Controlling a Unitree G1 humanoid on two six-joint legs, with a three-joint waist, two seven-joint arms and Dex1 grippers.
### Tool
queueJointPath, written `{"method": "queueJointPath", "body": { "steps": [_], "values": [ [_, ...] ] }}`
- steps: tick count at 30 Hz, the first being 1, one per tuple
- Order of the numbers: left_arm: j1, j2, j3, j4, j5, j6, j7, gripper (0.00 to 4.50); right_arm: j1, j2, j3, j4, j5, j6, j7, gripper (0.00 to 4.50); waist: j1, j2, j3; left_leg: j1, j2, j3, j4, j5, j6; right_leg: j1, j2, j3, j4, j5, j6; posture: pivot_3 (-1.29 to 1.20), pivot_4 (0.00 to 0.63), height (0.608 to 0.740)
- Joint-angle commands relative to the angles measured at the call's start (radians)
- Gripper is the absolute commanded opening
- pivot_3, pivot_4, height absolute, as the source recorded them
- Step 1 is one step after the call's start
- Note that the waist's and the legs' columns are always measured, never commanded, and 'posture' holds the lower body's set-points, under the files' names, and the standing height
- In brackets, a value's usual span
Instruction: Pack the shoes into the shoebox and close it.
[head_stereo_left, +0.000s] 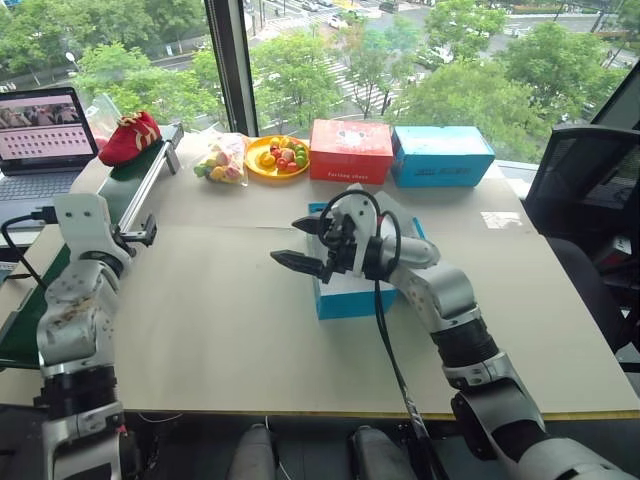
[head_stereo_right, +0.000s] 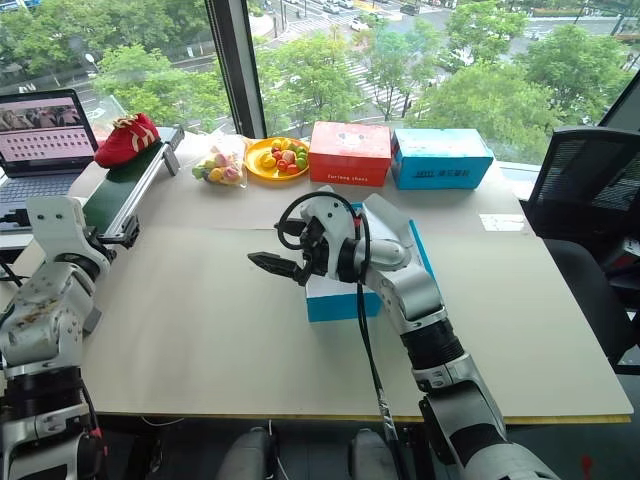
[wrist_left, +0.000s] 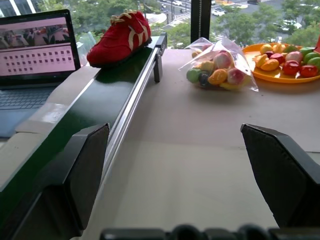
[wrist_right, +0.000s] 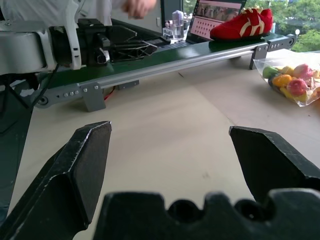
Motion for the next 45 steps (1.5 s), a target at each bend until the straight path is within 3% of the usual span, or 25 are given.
{"method": "queueJointPath", "body": {
  "steps": [1,15,20,28,35,45],
  "values": [
    [-0.055,0.062,0.011,0.094,0.012,-0.068,-0.045,4.5,-0.022,0.004,-0.022,-0.019,-0.01,-0.036,-0.01,4.47,0.0,0.0,0.0,0.0,0.0,0.0,0.0,0.0,0.0,0.0,0.0,0.0,0.0,0.0,0.0,0.0,0.15,0.74],
    [-0.255,0.261,-0.034,0.6,0.077,-0.305,-0.201,4.5,0.006,-0.007,-0.027,-0.054,-0.027,-0.037,-0.036,4.47,-0.003,-0.001,0.0,-0.004,0.0,0.0,-0.001,0.0,-0.001,-0.005,0.0,-0.001,0.001,0.0,0.0,0.0,0.15,0.74],
    [-0.309,0.344,-0.093,0.776,0.097,-0.318,-0.366,4.5,0.024,-0.027,-0.018,-0.098,-0.006,-0.006,-0.012,4.47,-0.001,-0.002,0.0,-0.013,0.0,0.0,0.001,0.001,-0.002,-0.017,0.0,0.0,0.009,0.0,-0.001,0.0,0.15,0.74],
    [-0.398,0.451,-0.112,1.041,0.134,-0.427,-0.412,4.5,0.06,-0.073,-0.025,-0.169,0.027,0.045,0.027,4.47,-0.001,-0.007,0.002,-0.013,0.0,0.0,0.001,0.001,-0.002,-0.018,0.0,-0.001,0.012,0.0,-0.002,0.0,0.15,0.74],
    [-0.417,0.491,-0.095,1.171,0.131,-0.485,-0.415,4.5,0.057,-0.074,-0.033,-0.144,0.001,0.024,0.011,4.47,0.0,-0.008,0.002,-0.013,0.0,0.0,0.001,0.001,-0.002,-0.019,0.0,-0.002,0.014,-0.001,-0.003,0.0,0.15,0.74],
    [-0.367,0.499,-0.104,1.201,0.148,-0.535,-0.437,4.5,0.047,-0.075,-0.022,-0.117,-0.02,0.0,0.01,4.47,0.006,-0.011,0.002,-0.013,0.001,0.0,0.001,0.002,-0.002,-0.019,0.0,-0.002,0.014,-0.001,-0.003,0.0,0.15,0.74]
  ]
}}
